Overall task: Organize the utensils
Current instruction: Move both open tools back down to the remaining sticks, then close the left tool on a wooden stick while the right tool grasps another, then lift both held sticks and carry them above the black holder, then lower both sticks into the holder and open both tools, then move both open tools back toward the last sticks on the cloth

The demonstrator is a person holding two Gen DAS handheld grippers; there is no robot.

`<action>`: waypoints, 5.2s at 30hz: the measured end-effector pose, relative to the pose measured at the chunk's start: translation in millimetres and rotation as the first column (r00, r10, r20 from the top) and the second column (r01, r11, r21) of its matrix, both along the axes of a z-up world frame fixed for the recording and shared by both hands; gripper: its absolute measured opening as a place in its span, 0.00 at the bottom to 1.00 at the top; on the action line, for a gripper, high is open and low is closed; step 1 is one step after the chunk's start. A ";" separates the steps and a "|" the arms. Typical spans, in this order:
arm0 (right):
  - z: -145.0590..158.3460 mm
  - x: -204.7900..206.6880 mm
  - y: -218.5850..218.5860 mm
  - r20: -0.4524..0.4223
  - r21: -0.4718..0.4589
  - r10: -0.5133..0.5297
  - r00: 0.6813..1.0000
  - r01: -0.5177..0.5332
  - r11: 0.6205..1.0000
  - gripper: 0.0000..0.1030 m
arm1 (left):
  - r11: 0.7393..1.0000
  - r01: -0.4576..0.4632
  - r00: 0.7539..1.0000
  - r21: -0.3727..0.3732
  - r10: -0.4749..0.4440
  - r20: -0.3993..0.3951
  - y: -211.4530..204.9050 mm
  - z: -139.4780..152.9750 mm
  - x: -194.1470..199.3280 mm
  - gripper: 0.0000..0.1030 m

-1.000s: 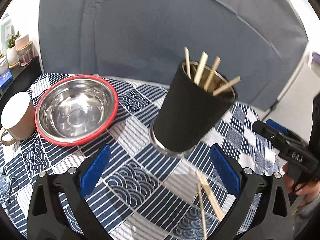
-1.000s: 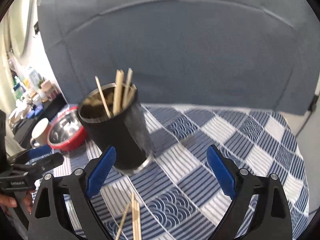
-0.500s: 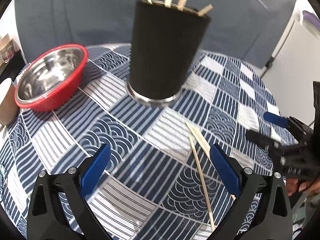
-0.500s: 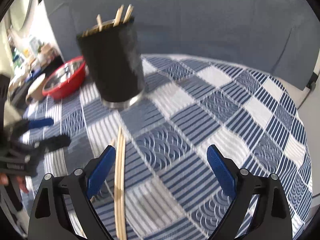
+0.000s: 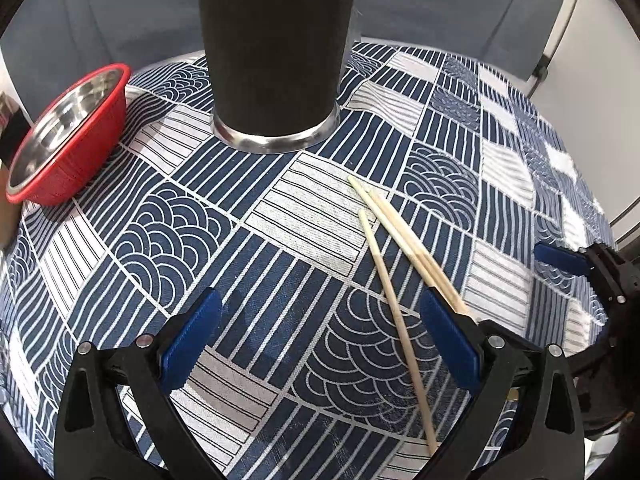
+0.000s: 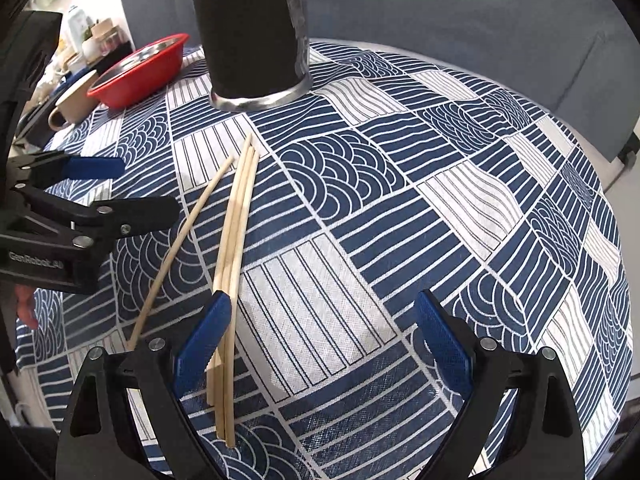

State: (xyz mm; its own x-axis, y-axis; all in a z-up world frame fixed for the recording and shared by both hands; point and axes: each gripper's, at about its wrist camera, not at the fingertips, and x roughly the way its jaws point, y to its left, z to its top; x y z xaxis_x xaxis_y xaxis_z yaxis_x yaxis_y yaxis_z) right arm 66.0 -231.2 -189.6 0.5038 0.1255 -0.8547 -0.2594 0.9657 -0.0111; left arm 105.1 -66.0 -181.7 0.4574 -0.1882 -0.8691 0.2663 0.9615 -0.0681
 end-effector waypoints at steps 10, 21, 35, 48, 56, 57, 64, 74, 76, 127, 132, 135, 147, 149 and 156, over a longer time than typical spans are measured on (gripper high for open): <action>-1.4 5.4 6.2 0.001 -0.074 0.000 1.000 0.000 0.997 0.88 | 0.998 -0.012 0.999 0.064 0.015 -0.047 -2.7 -10.7 7.1 0.95; -2.5 11.9 -9.9 -0.080 0.005 -0.051 0.996 0.052 0.999 0.71 | 0.992 0.029 0.994 0.123 -0.015 -0.112 -8.0 -11.1 12.3 0.95; 6.0 18.3 -37.3 -0.166 0.041 -0.112 0.980 0.120 0.992 0.04 | 0.994 -0.029 0.993 0.103 0.040 -0.110 32.3 -1.2 -4.6 0.28; 8.5 22.5 -79.8 -0.281 0.320 -0.212 0.936 0.300 0.899 0.04 | 0.986 -0.149 0.970 0.078 0.160 -0.180 84.0 2.9 -6.2 0.05; 32.9 38.0 -95.6 -0.229 0.367 -0.253 0.940 0.324 0.872 0.04 | 0.973 -0.230 0.964 0.001 0.228 -0.133 114.8 43.2 0.1 0.05; 37.3 41.1 -97.8 -0.219 0.374 -0.257 0.941 0.325 0.869 0.04 | 0.973 -0.230 0.967 -0.007 0.228 -0.118 117.6 50.8 1.9 0.05; 79.0 66.0 -101.2 -0.120 0.407 -0.253 0.960 0.280 0.869 0.04 | 0.975 -0.221 0.975 -0.008 0.221 0.026 113.2 110.0 17.8 0.05; 153.2 106.2 -87.2 0.039 0.442 -0.241 0.970 0.200 0.874 0.04 | 0.974 -0.222 0.955 -0.039 0.225 0.193 112.4 187.8 60.1 0.05; 168.6 113.8 -82.0 0.073 0.458 -0.229 0.971 0.171 0.872 0.04 | 0.974 -0.217 0.948 -0.058 0.225 0.227 112.1 204.4 68.6 0.05; 140.0 182.1 52.1 0.455 0.491 -0.094 0.885 -0.162 0.856 0.05 | 0.916 0.046 0.860 -0.399 0.167 0.483 54.6 166.5 158.4 0.05; 137.1 166.8 53.7 0.473 0.445 -0.069 0.879 -0.171 0.879 0.05 | 0.919 0.095 0.858 -0.382 0.119 0.500 50.6 159.2 141.7 0.05; 136.0 156.5 53.4 0.476 0.412 -0.050 0.878 -0.172 0.895 0.05 | 0.923 0.102 0.863 -0.372 0.104 0.494 48.3 154.3 133.3 0.05; 153.4 129.9 40.9 0.482 0.314 -0.070 0.873 -0.097 0.945 0.34 | 0.935 0.045 0.883 -0.352 0.128 0.452 64.4 152.4 104.4 0.24; 159.3 126.0 38.3 0.490 0.304 -0.070 0.869 -0.095 0.948 0.35 | 0.935 0.033 0.882 -0.354 0.139 0.450 70.3 155.9 100.2 0.29; 175.3 109.3 33.0 0.512 0.262 -0.070 0.856 -0.078 0.962 0.53 | 0.934 -0.012 0.882 -0.357 0.178 0.436 84.1 166.3 81.4 0.52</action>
State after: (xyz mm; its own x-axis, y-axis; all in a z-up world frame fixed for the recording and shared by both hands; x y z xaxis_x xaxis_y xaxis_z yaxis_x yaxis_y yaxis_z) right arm 175.4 -198.2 -14.3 0.8582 0.3111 -0.4082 -0.2917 0.9501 0.1107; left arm 186.5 18.2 -15.4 0.8148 -0.3636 -0.4515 0.2557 0.9244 -0.2830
